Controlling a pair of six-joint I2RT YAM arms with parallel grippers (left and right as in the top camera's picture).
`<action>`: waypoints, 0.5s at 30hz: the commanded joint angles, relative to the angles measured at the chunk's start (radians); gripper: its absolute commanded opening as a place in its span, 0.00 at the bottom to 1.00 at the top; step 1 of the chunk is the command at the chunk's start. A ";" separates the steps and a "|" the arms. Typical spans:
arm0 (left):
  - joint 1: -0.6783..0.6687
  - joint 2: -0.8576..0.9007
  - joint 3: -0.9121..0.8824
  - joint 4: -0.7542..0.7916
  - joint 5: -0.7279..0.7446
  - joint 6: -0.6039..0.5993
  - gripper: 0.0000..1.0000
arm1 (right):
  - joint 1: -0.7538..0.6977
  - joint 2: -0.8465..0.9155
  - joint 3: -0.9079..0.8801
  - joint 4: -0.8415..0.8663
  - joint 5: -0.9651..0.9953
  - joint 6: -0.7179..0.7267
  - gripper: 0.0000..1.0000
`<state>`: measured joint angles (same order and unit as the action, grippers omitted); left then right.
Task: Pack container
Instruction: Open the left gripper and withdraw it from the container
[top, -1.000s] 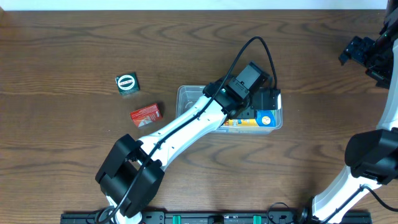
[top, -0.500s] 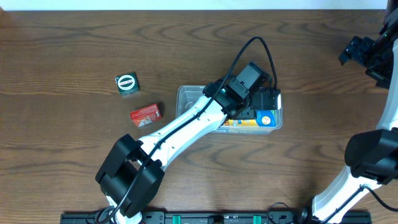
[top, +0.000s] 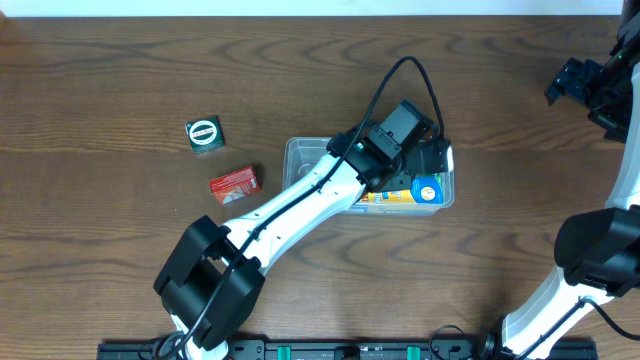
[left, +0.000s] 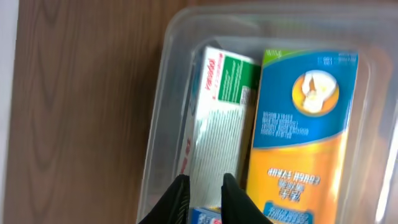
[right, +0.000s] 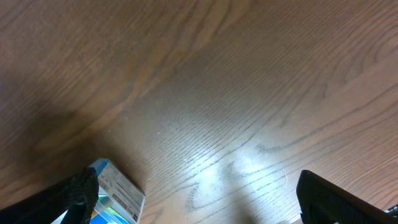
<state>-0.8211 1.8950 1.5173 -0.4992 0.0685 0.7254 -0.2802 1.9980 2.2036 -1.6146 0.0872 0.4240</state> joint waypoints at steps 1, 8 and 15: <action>-0.010 0.007 0.018 0.021 0.014 -0.243 0.19 | -0.008 0.003 0.013 -0.001 0.014 -0.011 0.99; -0.010 0.042 0.018 0.085 -0.056 -0.629 0.06 | -0.008 0.003 0.013 -0.001 0.014 -0.011 0.99; -0.010 0.108 0.018 0.090 -0.063 -0.805 0.06 | -0.008 0.003 0.013 -0.001 0.014 -0.010 0.99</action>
<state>-0.8299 1.9690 1.5177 -0.4095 0.0246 0.0639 -0.2802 1.9980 2.2036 -1.6146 0.0872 0.4240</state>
